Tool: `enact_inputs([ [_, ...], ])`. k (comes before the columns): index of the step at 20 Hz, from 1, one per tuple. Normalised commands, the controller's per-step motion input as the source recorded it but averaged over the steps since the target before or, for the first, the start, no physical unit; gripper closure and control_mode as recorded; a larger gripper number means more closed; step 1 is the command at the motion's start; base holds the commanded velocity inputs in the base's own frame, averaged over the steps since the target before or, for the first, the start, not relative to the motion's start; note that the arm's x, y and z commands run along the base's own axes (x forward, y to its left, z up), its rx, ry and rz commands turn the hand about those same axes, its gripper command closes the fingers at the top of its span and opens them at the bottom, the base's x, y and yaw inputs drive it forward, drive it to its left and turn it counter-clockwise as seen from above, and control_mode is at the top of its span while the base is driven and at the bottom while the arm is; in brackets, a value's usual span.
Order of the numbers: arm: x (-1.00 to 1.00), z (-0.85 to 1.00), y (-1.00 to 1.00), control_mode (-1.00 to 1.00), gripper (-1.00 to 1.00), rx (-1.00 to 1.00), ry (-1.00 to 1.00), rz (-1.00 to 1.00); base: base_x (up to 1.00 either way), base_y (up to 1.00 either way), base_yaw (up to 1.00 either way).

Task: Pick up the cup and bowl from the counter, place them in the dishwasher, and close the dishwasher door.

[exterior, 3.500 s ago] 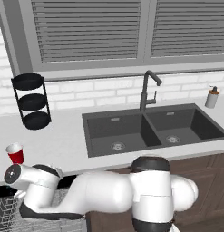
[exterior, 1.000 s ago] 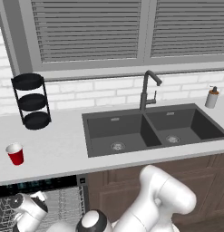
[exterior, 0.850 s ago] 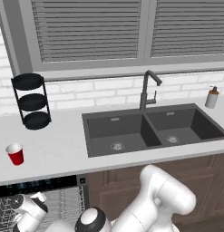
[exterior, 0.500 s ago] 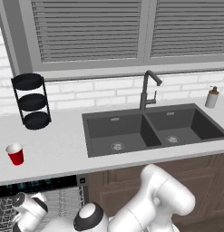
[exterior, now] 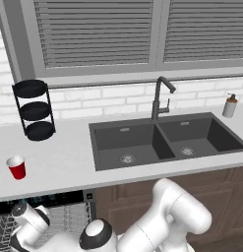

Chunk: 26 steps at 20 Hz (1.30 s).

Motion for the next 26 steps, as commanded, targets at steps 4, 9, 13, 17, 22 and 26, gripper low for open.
enact_inputs([
  [4,0.0,0.0,0.0,-1.0,-1.0,0.0,0.0,0.0,0.0,0.0,0.0],
  [9,-0.01,0.31,0.0,-1.0,-1.0,0.0,0.0,0.0,0.0,0.0,0.0],
  [13,-0.27,0.82,-0.01,-1.0,-1.0,0.07,0.0,0.0,0.0,0.0,0.0],
  [17,-0.37,0.99,-0.03,-1.0,-1.0,0.08,0.0,0.0,0.0,0.0,0.0],
  [22,-0.23,0.9,-0.12,-1.0,-1.0,0.06,-0.06,0.0,0.0,0.0,0.0],
  [26,0.0,0.92,-0.13,-1.0,-1.0,0.04,-0.08,0.0,0.0,0.0,0.0],
])
